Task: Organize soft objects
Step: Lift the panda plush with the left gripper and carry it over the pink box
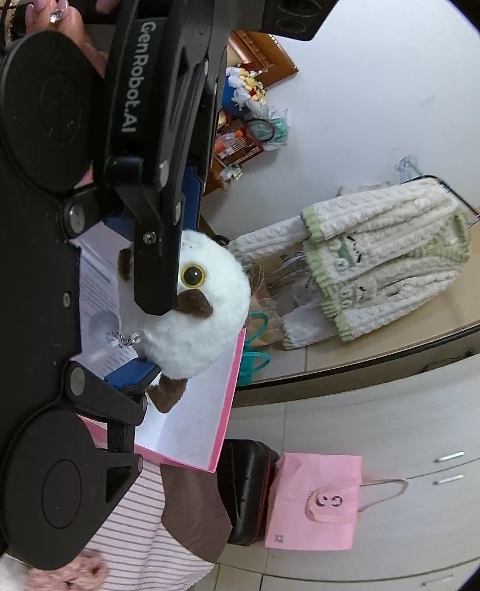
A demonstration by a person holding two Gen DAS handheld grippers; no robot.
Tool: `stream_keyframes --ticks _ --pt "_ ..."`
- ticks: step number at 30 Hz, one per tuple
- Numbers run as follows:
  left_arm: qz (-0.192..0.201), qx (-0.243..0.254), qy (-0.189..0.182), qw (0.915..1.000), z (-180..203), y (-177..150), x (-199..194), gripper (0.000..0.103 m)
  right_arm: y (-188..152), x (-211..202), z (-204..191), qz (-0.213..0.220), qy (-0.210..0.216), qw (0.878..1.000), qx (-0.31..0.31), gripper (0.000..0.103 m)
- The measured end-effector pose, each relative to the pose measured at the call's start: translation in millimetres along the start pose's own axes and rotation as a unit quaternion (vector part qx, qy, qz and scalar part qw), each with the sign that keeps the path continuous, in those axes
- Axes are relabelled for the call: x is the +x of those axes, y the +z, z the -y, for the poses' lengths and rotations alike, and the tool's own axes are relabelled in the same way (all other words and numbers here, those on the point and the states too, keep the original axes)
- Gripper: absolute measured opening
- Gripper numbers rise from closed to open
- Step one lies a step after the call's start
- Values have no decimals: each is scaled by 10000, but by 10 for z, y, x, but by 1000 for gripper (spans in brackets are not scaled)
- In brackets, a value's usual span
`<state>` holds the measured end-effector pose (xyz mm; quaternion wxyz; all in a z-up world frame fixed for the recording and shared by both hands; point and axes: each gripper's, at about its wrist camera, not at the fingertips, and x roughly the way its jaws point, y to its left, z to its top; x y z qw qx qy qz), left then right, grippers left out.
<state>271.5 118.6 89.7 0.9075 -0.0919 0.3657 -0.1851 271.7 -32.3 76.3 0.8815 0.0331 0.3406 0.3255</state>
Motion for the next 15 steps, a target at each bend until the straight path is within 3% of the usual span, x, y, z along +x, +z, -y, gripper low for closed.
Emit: stream_keyframes --ticks 15 --pt "-804 -1073 -114 9909 -560 29 1068 51 192 906 345 -1166 -574 9858 -1065 71"
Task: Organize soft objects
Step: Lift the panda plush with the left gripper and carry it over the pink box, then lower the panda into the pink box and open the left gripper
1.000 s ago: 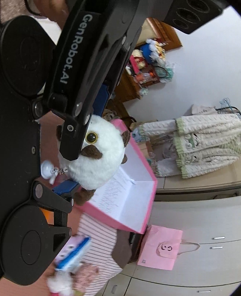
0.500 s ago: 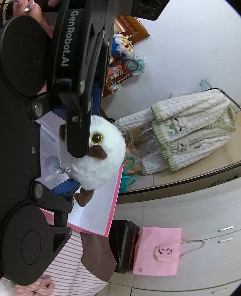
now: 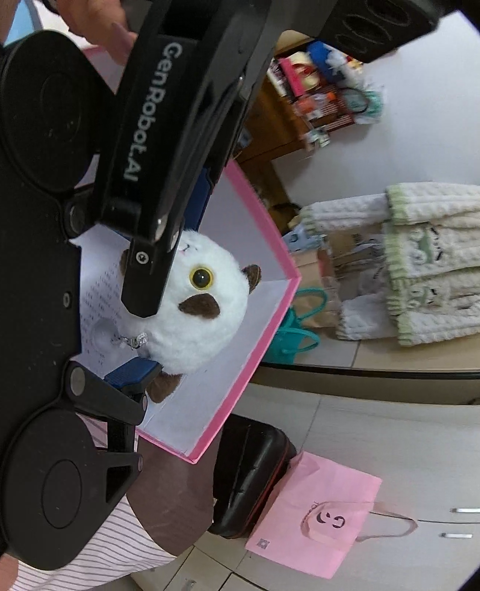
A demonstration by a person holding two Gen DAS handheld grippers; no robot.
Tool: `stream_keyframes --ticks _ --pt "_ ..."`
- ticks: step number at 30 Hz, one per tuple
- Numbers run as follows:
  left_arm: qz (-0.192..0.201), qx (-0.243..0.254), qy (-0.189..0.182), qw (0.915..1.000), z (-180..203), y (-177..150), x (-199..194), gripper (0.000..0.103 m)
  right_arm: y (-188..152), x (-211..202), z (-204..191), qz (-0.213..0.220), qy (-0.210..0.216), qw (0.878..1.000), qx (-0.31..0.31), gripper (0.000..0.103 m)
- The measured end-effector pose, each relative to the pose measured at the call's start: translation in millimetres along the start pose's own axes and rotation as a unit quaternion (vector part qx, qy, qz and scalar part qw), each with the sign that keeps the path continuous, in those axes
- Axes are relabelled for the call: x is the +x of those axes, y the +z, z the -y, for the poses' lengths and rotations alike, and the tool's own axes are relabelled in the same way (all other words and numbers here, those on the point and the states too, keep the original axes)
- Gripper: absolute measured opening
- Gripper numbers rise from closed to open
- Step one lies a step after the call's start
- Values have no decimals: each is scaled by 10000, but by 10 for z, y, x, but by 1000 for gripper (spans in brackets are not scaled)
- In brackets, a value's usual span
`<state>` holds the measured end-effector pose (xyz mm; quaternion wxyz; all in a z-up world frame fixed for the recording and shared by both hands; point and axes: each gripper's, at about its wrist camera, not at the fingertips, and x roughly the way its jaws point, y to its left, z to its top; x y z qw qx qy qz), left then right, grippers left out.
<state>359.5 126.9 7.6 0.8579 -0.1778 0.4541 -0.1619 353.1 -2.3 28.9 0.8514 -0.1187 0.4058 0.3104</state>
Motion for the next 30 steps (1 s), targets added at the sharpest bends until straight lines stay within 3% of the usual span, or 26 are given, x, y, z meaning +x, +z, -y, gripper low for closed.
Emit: stream_keyframes --ticks 5,10,13,18,22,30 --pt "-118 -213 14 9997 -89 40 166 51 35 146 -27 -199 -352 9984 -383 71" --pt "5 -149 186 9997 -77 27 175 51 37 154 -117 -80 -808 9936 -784 69" --pt "177 102 288 9994 -19 -19 74 51 -17 44 -53 25 -722 9956 -604 68" --pt "538 728 488 9947 143 -143 -258 51 -232 -459 61 391 -23 9992 -19 67" --pt "613 1154 387 9907 311 -269 -528 52 -393 -880 88 625 242 9972 323 68" --pt "632 1880 282 9797 621 -667 -963 57 -722 -1449 0 845 168 9946 587 68"
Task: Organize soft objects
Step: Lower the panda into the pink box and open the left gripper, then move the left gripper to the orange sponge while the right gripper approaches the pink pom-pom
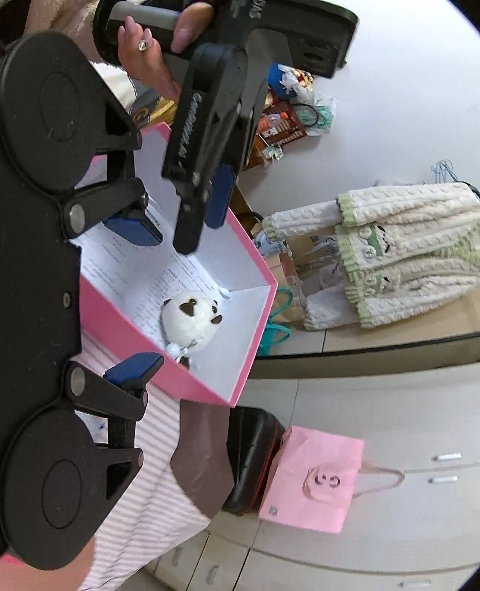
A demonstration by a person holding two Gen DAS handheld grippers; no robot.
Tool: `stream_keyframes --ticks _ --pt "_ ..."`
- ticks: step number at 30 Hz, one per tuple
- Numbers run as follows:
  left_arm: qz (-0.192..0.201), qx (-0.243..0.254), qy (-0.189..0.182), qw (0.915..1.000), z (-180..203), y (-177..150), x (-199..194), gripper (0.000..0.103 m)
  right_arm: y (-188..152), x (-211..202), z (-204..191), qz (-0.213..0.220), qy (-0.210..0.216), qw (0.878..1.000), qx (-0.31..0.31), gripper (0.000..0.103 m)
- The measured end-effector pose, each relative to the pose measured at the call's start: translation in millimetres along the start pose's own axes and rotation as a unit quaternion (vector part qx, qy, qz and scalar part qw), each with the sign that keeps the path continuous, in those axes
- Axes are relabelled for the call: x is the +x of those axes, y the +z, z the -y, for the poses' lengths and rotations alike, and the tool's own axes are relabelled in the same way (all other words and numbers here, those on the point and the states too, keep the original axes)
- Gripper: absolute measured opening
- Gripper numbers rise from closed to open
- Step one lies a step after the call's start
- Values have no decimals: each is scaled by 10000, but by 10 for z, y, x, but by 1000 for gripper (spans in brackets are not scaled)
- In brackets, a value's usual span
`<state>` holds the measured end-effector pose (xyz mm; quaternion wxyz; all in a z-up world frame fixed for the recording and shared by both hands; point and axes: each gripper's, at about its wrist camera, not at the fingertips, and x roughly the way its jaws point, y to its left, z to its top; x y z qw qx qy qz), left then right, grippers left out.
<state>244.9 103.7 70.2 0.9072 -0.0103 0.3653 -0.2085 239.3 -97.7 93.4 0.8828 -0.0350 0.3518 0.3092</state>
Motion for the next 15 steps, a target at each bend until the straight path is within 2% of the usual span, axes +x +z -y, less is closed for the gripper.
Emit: stream_keyframes --ticks 3,7,15 --pt "98 105 -123 9998 121 -109 -160 63 -109 -144 -12 8 -19 10000 69 68" --pt "177 204 -150 9995 276 -272 -322 65 -280 -323 -48 19 -28 10000 47 68" --pt "173 407 -244 9987 600 -679 -520 66 -835 -675 -131 246 -36 9996 107 68"
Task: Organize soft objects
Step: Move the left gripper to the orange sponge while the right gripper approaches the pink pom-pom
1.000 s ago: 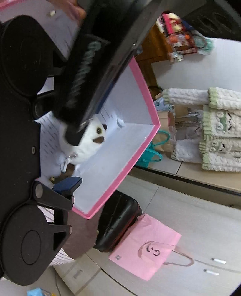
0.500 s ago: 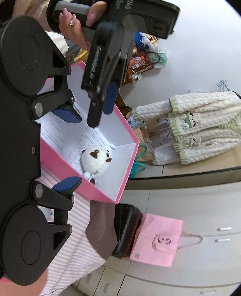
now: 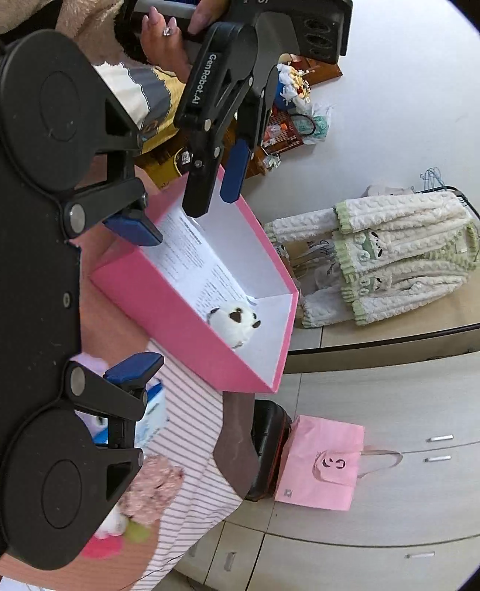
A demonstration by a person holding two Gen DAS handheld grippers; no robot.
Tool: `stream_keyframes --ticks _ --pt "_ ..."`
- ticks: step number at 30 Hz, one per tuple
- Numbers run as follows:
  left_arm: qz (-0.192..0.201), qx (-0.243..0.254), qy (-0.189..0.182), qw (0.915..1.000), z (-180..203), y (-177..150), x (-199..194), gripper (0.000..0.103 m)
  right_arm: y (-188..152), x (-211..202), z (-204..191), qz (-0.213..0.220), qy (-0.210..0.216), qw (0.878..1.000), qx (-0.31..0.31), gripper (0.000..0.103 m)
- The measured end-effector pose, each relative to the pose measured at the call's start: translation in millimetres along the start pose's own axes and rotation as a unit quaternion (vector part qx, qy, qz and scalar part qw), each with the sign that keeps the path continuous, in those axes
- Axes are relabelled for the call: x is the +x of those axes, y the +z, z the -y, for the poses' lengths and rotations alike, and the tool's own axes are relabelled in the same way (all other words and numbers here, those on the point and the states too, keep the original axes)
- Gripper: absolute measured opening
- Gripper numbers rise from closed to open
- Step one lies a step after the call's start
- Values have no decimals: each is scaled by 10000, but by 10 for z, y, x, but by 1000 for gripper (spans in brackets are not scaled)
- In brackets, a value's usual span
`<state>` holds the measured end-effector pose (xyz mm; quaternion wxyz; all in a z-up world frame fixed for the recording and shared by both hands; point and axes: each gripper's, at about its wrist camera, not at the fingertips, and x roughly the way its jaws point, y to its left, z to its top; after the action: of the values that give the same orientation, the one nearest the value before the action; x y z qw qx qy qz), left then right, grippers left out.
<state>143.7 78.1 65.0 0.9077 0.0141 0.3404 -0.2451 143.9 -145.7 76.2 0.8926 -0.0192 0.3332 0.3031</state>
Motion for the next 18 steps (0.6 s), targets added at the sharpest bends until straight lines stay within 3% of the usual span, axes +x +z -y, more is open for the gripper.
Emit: stream_keyframes --ticks 10,18 --pt "53 380 -312 9988 485 -216 -176 67 -399 -514 -7 132 -358 9992 -91 68" --pt "-193 693 -590 9957 818 -326 5 67 -618 -710 111 351 -700 9969 -48 69"
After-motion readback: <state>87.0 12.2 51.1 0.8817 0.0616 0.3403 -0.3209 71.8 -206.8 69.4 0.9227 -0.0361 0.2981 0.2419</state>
